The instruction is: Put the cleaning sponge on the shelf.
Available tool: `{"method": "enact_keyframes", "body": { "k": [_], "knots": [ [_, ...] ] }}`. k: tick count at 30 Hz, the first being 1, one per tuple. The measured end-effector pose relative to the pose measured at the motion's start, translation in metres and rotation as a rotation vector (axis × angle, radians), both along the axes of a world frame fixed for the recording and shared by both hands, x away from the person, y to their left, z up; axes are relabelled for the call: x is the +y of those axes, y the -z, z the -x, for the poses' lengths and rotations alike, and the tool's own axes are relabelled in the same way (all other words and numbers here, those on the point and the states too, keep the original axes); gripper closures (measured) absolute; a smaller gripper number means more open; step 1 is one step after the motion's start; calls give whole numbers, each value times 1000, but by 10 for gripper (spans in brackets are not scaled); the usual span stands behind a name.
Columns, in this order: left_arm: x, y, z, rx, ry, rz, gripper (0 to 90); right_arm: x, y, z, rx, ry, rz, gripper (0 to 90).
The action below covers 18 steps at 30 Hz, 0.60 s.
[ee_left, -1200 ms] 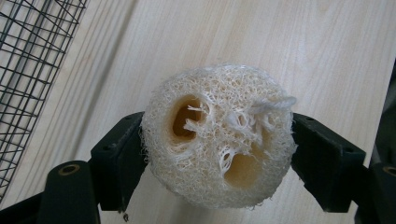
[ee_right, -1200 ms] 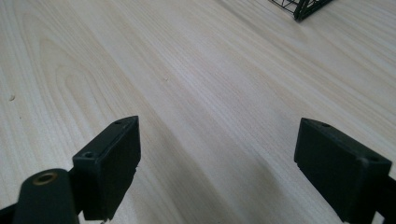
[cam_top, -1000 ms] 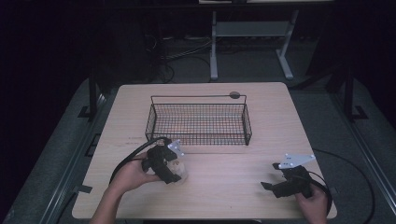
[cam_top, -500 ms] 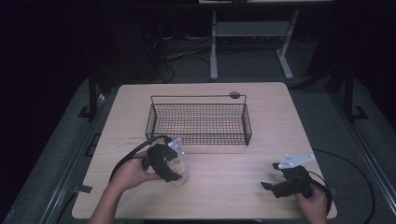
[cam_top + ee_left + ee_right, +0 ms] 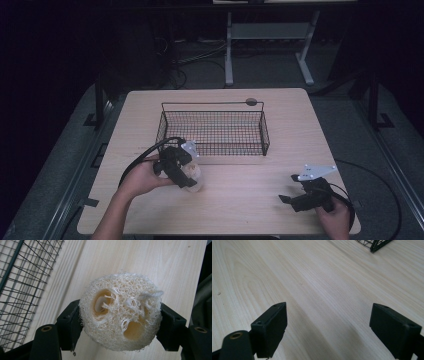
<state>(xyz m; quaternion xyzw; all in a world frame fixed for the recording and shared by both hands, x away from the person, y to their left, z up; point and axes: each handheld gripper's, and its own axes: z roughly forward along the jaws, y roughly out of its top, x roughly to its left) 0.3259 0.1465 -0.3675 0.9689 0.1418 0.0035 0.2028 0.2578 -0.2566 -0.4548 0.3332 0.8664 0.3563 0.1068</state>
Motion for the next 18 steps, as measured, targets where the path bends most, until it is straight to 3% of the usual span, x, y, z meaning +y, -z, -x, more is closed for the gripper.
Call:
{"method": "enact_keyframes", "body": {
  "k": [18],
  "knots": [
    [-3, -26, -12, -10, 4, 21, 298, 3, -1, 0, -6, -5, 4, 142]
  ]
}}
